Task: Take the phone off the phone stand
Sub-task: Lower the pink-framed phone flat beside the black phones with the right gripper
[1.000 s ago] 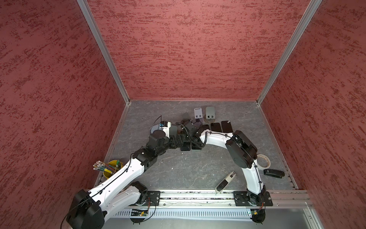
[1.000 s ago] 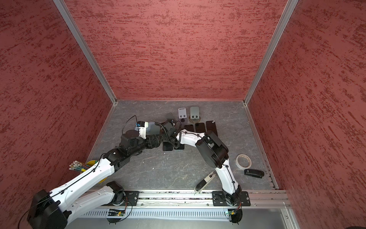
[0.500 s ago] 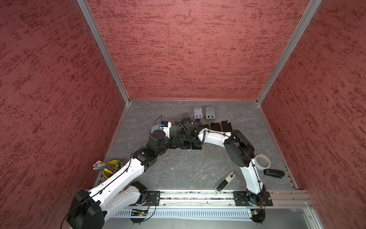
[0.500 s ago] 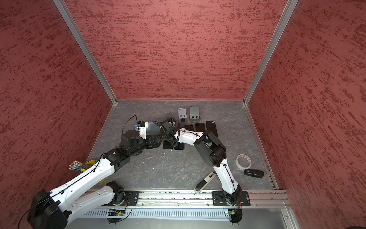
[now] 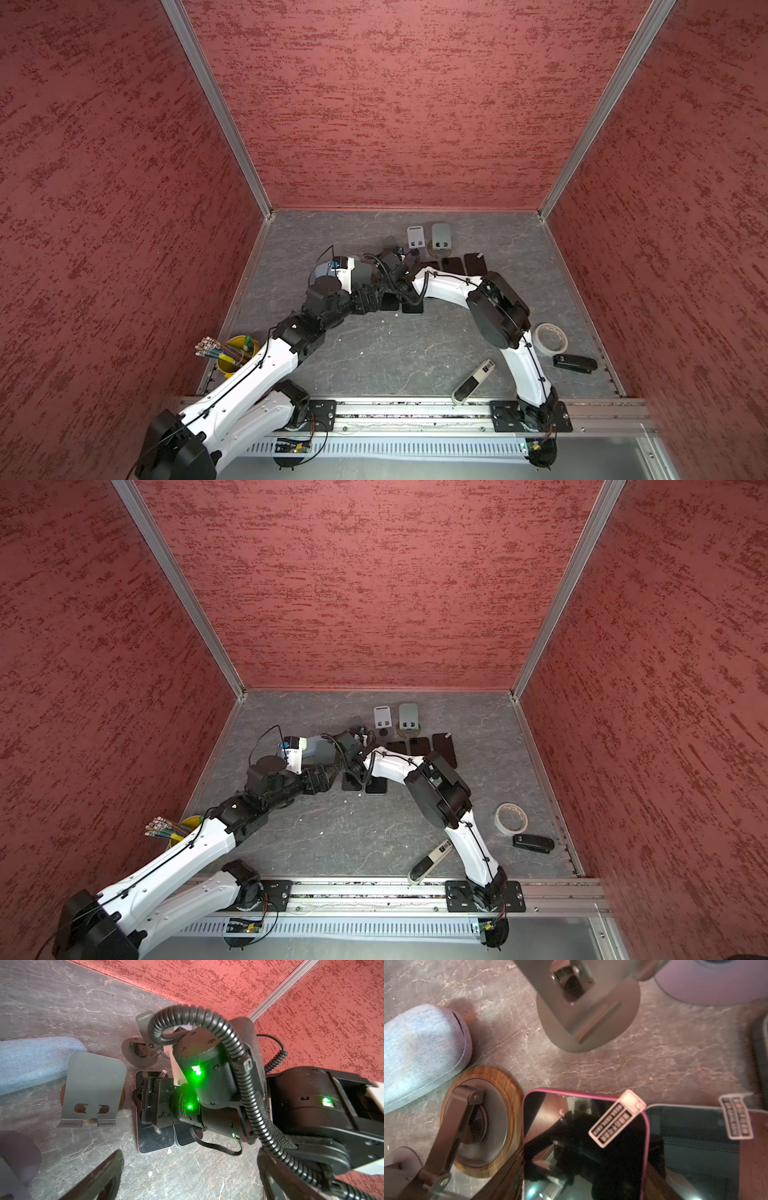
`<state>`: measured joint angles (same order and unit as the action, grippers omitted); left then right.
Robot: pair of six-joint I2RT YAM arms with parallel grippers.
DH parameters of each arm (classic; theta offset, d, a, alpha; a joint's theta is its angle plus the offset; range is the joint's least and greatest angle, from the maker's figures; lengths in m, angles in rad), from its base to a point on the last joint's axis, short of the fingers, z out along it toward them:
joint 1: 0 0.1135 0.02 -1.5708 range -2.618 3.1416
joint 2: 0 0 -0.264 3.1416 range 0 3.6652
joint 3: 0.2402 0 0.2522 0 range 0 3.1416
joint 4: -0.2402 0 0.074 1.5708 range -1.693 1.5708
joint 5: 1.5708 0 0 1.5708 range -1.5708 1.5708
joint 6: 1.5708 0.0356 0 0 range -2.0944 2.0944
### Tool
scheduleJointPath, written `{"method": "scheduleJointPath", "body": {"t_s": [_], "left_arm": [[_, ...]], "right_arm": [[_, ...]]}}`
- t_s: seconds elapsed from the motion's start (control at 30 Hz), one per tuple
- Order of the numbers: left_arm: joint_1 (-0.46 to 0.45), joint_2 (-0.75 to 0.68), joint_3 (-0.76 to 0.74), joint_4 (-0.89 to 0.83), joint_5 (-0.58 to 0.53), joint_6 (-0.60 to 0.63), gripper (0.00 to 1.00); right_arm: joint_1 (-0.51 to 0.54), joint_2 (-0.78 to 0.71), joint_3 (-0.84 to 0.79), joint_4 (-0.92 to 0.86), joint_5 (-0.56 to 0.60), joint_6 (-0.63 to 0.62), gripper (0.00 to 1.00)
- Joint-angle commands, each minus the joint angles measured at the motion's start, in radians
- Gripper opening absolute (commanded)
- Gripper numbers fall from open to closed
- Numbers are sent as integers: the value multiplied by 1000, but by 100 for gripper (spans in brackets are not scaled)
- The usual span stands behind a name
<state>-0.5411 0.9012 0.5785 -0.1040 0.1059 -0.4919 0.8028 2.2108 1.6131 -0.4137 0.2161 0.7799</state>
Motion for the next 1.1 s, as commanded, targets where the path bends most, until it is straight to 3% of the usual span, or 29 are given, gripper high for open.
{"method": "scheduleJointPath", "body": {"t_s": [0.0, 0.47, 1.07], "left_arm": [[6, -22, -14, 5, 10, 13, 100], [27, -42, -32, 7, 19, 17, 100], [48, -45, -39, 6, 29, 16, 100]], "right_arm": [[-2, 38, 11, -80, 43, 31, 66], [-2, 50, 28, -110, 62, 32, 76], [-2, 42, 30, -93, 51, 12, 80]]}}
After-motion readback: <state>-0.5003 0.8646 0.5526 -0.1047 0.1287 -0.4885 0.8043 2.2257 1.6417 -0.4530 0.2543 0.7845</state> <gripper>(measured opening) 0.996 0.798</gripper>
